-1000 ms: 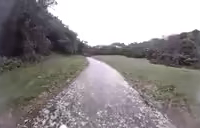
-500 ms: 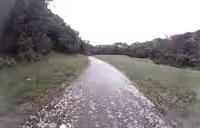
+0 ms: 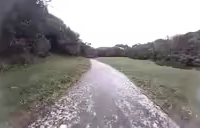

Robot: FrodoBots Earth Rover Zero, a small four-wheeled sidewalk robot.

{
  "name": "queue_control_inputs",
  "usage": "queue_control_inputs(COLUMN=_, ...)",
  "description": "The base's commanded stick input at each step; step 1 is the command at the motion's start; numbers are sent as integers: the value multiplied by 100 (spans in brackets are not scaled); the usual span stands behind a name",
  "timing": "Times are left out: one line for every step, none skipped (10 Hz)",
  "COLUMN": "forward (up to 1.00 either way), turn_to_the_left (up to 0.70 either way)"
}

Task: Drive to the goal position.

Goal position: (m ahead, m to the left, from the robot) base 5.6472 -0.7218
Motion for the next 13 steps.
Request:
queue_control_inputs(forward=100, turn_to_the_left=0)
queue_control_inputs(forward=100, turn_to_the_left=0)
queue_control_inputs(forward=100, turn_to_the_left=0)
queue_control_inputs(forward=100, turn_to_the_left=0)
queue_control_inputs(forward=100, turn_to_the_left=-1)
queue_control_inputs(forward=100, turn_to_the_left=-19)
queue_control_inputs(forward=100, turn_to_the_left=-27)
queue_control_inputs(forward=100, turn_to_the_left=-27)
queue_control_inputs(forward=100, turn_to_the_left=-10)
queue_control_inputs(forward=100, turn_to_the_left=0)
queue_control_inputs(forward=100, turn_to_the_left=0)
queue_control_inputs(forward=100, turn_to_the_left=0)
queue_control_inputs(forward=100, turn_to_the_left=0)
